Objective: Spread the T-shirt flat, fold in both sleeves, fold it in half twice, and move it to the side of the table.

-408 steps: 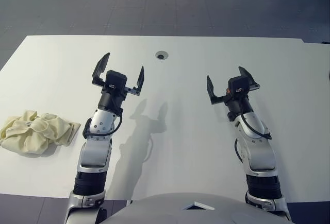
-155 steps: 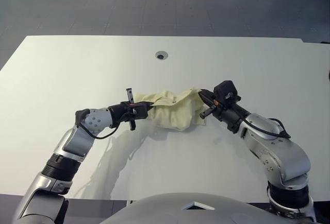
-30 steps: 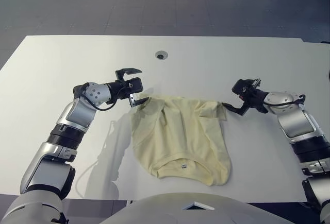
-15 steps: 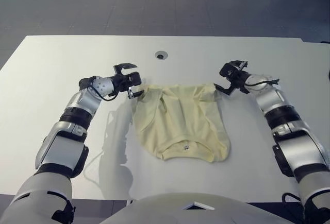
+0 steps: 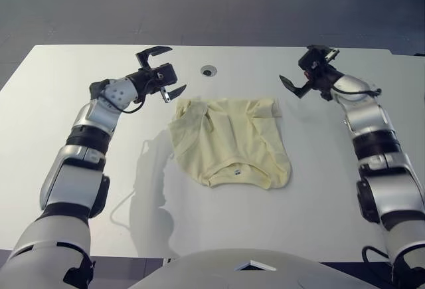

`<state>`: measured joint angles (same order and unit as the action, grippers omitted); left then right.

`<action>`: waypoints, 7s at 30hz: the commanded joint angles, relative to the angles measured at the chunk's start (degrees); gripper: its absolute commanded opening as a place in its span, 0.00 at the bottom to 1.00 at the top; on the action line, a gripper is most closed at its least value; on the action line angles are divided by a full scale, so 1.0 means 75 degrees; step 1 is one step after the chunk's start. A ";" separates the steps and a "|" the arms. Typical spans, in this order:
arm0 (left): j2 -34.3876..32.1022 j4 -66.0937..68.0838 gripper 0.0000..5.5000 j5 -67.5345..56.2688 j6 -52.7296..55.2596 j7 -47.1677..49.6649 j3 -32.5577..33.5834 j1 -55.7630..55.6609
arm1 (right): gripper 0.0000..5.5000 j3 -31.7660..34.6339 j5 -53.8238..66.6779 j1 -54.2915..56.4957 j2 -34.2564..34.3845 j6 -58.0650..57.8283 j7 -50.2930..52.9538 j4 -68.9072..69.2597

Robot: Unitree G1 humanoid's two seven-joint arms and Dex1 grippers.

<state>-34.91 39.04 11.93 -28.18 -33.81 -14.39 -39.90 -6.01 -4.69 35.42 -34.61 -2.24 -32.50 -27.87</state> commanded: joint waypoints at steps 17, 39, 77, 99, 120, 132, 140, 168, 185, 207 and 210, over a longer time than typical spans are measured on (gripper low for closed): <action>-0.2025 -0.9307 0.72 -0.1717 0.2673 -0.1565 0.0471 0.7384 | 0.98 0.2084 0.2429 -0.8088 -0.2356 -0.2402 -0.3322 0.9543; -0.0931 -0.7494 0.51 0.0299 0.2903 -0.1548 -0.0973 0.6240 | 0.36 -0.0342 0.0792 -0.6728 -0.1714 -0.2180 -0.2386 0.7557; -0.0720 -0.1573 0.01 -0.0538 0.2902 -0.3366 -0.0078 -0.2962 | 0.00 0.0720 0.1901 0.1763 -0.0181 -0.2150 -0.0920 0.3278; 0.0399 0.4877 0.01 0.2774 0.0070 0.1159 -0.1475 -0.6715 | 0.00 0.0121 -0.0505 0.6220 0.0667 0.2436 0.0753 -0.4978; -0.4153 -0.6556 0.01 -0.3726 0.0624 -0.3208 -0.0744 0.2454 | 0.00 0.1507 0.4373 -0.1892 -0.3816 -0.4275 -0.6033 0.6947; -0.5898 -0.9660 0.01 -0.3411 0.3006 -0.3462 -0.0331 0.6189 | 0.00 0.0673 0.2871 -0.6664 -0.4302 -0.3483 -0.5724 0.8726; -0.5576 -1.0302 0.16 -0.2846 0.3510 -0.3106 0.0046 0.7728 | 0.14 0.0946 0.3026 -0.7351 -0.3744 -0.3981 -0.4503 0.9276; 0.0444 -0.0358 0.38 0.0426 0.2850 -0.1018 -0.1957 0.0389 | 0.39 -0.2243 -0.0635 0.0707 0.1137 -0.1012 0.0216 -0.1780; 0.1790 0.4957 0.83 0.2046 0.2216 0.1699 -0.2036 -0.2589 | 0.85 -0.1058 -0.1225 0.3316 0.2054 0.1641 0.2857 -0.5942; 0.0835 -0.3173 0.98 0.0046 0.3751 -0.0092 -0.0100 0.1733 | 0.98 0.0161 0.1921 -0.4379 -0.1926 -0.4716 -0.2518 0.7438; 0.0886 -0.3379 0.98 0.0196 0.3989 -0.0100 -0.0171 0.1788 | 0.98 -0.0022 0.1823 -0.4368 -0.1805 -0.4983 -0.2363 0.7645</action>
<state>-28.08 19.23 13.24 -1.96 -33.33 -15.80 -27.84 -5.19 8.20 3.72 -46.44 -35.50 -49.94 22.98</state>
